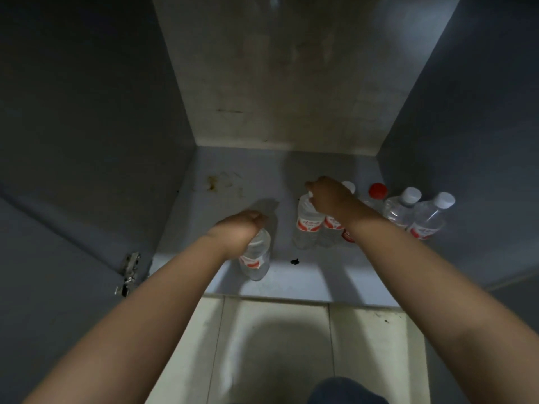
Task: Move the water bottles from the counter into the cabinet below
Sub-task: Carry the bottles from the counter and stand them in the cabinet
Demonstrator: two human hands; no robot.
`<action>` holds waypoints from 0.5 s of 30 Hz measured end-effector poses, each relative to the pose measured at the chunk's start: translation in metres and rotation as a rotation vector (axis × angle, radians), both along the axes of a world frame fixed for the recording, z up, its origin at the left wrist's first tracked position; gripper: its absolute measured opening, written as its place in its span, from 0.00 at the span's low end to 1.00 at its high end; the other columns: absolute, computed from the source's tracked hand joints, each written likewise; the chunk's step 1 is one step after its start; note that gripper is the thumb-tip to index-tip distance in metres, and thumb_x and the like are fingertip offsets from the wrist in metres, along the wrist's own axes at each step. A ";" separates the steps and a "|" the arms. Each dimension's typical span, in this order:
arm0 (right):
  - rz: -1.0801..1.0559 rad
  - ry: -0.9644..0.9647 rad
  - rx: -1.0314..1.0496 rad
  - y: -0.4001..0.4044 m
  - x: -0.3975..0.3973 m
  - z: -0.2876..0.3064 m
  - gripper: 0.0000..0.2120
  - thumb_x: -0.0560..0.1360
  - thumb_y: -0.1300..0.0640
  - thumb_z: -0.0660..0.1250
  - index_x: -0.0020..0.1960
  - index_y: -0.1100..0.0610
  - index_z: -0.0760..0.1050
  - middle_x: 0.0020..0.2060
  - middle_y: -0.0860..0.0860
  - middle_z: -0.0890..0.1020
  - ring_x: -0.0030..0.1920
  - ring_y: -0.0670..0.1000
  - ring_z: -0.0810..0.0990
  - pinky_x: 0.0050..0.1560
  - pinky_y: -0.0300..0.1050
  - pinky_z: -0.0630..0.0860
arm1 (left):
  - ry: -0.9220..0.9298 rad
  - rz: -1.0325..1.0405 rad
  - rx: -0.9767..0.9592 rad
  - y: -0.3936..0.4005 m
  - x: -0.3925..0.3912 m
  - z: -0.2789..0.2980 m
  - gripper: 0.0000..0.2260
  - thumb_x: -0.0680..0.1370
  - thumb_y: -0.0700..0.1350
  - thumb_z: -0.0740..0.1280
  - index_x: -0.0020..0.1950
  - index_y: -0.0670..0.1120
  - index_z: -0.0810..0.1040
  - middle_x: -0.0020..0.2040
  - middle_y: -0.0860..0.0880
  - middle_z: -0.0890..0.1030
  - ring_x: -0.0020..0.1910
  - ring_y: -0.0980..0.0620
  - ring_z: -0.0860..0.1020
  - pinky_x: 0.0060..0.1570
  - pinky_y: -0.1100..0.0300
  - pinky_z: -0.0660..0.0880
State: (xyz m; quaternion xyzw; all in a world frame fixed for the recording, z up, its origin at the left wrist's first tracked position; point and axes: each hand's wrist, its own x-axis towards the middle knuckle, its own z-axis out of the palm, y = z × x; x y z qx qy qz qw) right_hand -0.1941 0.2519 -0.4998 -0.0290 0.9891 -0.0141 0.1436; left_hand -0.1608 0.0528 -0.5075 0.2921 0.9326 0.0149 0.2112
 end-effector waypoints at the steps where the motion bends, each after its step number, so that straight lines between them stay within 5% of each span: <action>1: 0.012 0.016 0.007 -0.001 0.003 -0.002 0.23 0.80 0.60 0.58 0.74 0.60 0.61 0.71 0.64 0.66 0.71 0.62 0.66 0.69 0.51 0.65 | 0.004 0.004 -0.006 -0.002 -0.002 0.004 0.20 0.83 0.45 0.54 0.74 0.43 0.61 0.74 0.42 0.65 0.72 0.44 0.66 0.71 0.54 0.62; 4: 0.038 0.082 0.019 -0.003 0.013 -0.008 0.27 0.79 0.63 0.57 0.77 0.58 0.53 0.78 0.57 0.49 0.77 0.59 0.51 0.76 0.55 0.53 | 0.178 0.025 -0.154 0.001 -0.008 0.010 0.20 0.81 0.50 0.58 0.70 0.44 0.66 0.66 0.41 0.74 0.63 0.42 0.74 0.60 0.54 0.72; 7: 0.057 0.120 -0.003 -0.001 0.021 -0.015 0.28 0.79 0.65 0.56 0.76 0.60 0.52 0.78 0.57 0.49 0.78 0.58 0.49 0.78 0.51 0.50 | 0.307 0.041 -0.290 0.015 -0.003 0.006 0.20 0.81 0.55 0.55 0.61 0.41 0.72 0.58 0.41 0.80 0.57 0.42 0.79 0.51 0.55 0.75; 12: 0.052 0.050 -0.143 0.009 0.026 -0.017 0.30 0.79 0.67 0.56 0.77 0.61 0.48 0.78 0.56 0.46 0.78 0.55 0.46 0.77 0.45 0.50 | 0.217 0.211 -0.218 0.015 -0.007 0.012 0.22 0.81 0.55 0.53 0.68 0.42 0.70 0.67 0.41 0.74 0.65 0.42 0.74 0.61 0.54 0.72; 15: 0.078 0.055 -0.178 0.013 0.025 -0.016 0.31 0.78 0.69 0.56 0.77 0.60 0.48 0.78 0.56 0.46 0.78 0.55 0.46 0.77 0.43 0.51 | 0.021 0.087 -0.088 0.001 -0.007 0.013 0.20 0.80 0.45 0.60 0.72 0.45 0.65 0.74 0.45 0.65 0.73 0.46 0.65 0.66 0.61 0.66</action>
